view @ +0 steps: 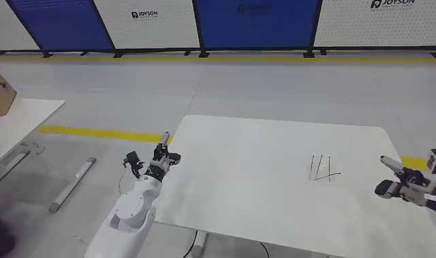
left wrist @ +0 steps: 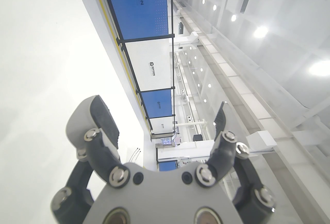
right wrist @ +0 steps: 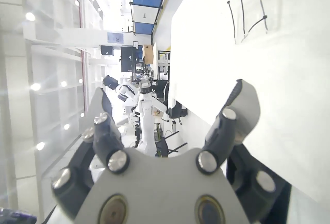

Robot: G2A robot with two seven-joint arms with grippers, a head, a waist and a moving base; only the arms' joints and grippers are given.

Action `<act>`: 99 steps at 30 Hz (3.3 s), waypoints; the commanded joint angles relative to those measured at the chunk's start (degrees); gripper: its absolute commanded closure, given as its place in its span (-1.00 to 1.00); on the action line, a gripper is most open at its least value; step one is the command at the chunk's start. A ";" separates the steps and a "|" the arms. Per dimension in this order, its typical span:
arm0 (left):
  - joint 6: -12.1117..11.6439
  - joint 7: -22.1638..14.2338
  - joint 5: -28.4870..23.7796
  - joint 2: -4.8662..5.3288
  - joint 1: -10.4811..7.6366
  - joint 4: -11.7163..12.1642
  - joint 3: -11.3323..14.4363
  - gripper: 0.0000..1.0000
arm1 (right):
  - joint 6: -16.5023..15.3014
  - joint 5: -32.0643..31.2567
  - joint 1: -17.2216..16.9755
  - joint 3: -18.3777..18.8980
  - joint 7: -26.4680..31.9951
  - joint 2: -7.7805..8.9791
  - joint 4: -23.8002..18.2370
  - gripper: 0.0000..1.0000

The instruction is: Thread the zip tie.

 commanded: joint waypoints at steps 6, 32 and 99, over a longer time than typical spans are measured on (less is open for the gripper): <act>0.00 0.00 0.00 0.00 0.00 0.00 0.00 -1.00 | 0.09 -3.41 11.41 -11.78 -17.88 -1.40 14.34 -1.00; 0.00 0.00 0.00 0.00 0.00 0.00 0.00 -1.00 | -0.55 -1.93 10.82 -14.05 -24.67 -1.92 18.93 -1.00; 0.00 0.00 0.00 0.00 0.00 0.00 0.00 -1.00 | -38.87 -5.94 26.85 -27.14 9.03 -1.44 44.28 -1.00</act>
